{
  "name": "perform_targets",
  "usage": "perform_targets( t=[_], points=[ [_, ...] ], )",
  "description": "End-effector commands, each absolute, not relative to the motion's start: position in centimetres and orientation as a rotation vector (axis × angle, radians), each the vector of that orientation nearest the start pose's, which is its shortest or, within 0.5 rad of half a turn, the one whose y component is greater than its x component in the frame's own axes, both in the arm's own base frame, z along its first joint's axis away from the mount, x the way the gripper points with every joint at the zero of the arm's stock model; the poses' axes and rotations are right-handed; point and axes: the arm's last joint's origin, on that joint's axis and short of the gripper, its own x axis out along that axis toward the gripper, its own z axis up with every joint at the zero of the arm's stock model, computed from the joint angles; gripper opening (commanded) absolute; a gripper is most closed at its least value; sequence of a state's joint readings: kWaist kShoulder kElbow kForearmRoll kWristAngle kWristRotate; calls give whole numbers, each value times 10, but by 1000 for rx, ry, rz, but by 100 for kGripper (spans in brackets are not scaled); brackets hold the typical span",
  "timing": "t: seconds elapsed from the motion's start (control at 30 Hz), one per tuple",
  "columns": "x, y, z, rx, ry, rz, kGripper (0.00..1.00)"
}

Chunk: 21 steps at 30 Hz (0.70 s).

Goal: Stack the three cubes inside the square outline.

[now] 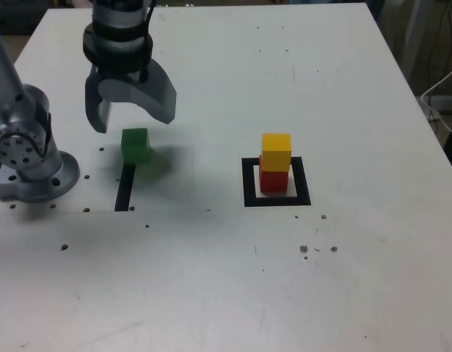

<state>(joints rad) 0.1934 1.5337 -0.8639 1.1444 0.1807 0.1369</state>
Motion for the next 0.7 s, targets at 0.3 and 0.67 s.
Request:
perform_targets(
  t=[0.3, 0.67],
  points=[
    [169, 43, 227, 46, 1861, 118, 97],
    [181, 47, 216, 7, 1807, 114, 92]
  ],
)
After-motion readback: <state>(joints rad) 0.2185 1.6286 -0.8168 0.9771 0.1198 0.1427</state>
